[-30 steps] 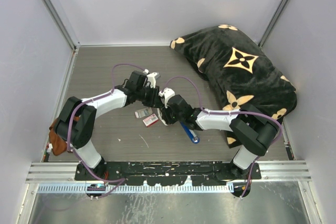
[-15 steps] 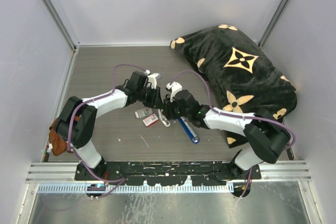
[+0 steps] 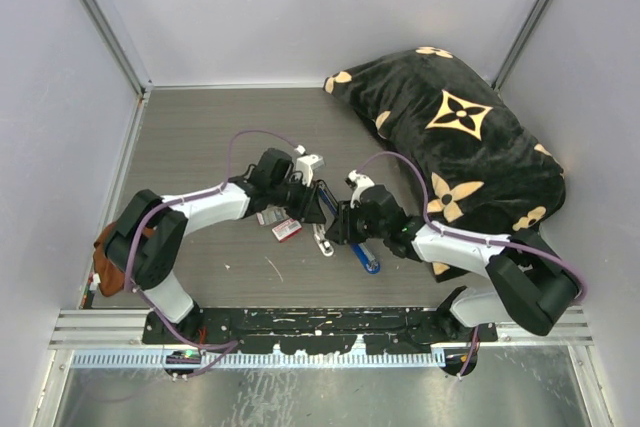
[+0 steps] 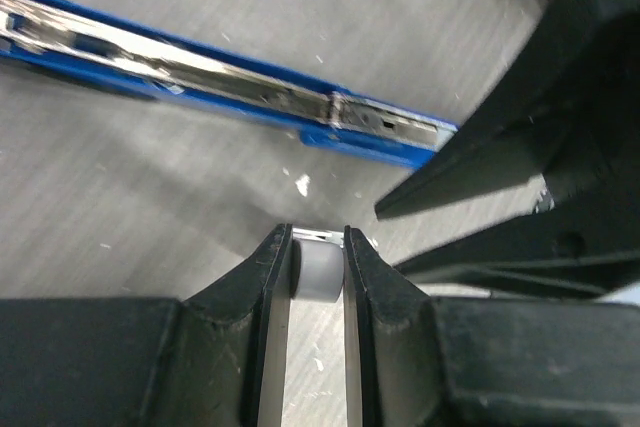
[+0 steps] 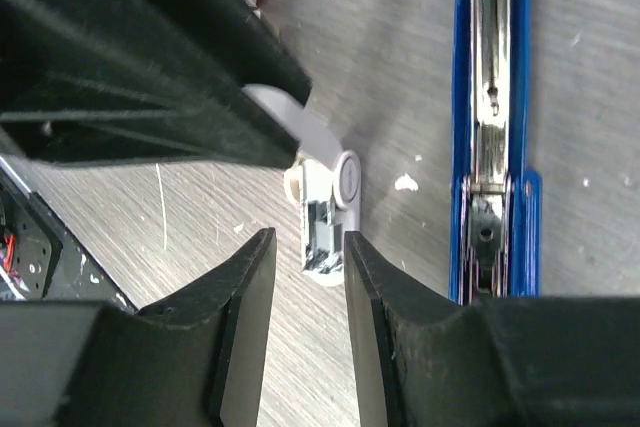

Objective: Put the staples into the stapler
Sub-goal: Install the staple into the stapler.

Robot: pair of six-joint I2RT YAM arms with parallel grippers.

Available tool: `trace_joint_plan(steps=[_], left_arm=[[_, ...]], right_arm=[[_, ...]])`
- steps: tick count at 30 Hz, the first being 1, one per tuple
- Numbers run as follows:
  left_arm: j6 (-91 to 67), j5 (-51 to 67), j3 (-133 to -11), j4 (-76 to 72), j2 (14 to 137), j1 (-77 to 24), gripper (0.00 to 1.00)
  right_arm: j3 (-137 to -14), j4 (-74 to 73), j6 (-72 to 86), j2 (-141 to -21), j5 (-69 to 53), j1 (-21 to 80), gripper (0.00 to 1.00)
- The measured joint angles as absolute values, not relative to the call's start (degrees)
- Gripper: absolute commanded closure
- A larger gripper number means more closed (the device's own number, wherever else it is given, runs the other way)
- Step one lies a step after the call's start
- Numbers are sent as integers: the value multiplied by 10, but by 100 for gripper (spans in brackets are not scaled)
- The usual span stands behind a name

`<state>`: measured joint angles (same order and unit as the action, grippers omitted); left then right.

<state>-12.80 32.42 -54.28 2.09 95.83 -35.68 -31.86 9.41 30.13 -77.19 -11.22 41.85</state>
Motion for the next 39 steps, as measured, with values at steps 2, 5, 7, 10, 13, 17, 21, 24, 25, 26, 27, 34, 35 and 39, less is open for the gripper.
trace_joint_plan(steps=[2, 5, 7, 10, 13, 17, 21, 24, 25, 26, 27, 34, 35, 39], left_arm=[[-124, 334, -528, 15, 952, -368, 100], [-121, 346, -515, 10, 940, -377, 100], [-116, 352, -508, 8, 938, -383, 100], [-112, 361, -506, 9, 936, -387, 100], [-110, 366, -503, 8, 935, -391, 100], [-110, 370, -501, 8, 932, -396, 100], [-110, 373, -497, 8, 925, -399, 100], [-110, 374, -497, 8, 925, -399, 100], [-110, 374, -497, 8, 925, -399, 100], [-110, 374, -497, 8, 925, -399, 100], [-110, 374, -497, 8, 925, -399, 100], [-109, 374, -497, 8, 925, -399, 100], [-109, 374, -497, 8, 925, -399, 100], [-109, 374, -497, 9, 925, -400, 100]], right_arm=[[-303, 95, 317, -764, -116, 418, 60], [-287, 101, 337, -756, -117, 418, 60], [-278, 108, 347, -751, -117, 418, 60], [-263, 116, 358, -741, -119, 418, 60], [-253, 122, 360, -736, -126, 418, 58], [-244, 129, 360, -736, -144, 418, 58], [-232, 133, 362, -737, -160, 418, 58], [-224, 138, 364, -745, -169, 418, 60], [-222, 142, 365, -751, -172, 418, 61], [-222, 144, 366, -757, -176, 418, 62], [-222, 149, 368, -764, -179, 419, 63], [-216, 190, 384, -790, -207, 423, 73], [-214, 194, 388, -791, -209, 423, 75], [-211, 203, 396, -791, -215, 423, 82]])
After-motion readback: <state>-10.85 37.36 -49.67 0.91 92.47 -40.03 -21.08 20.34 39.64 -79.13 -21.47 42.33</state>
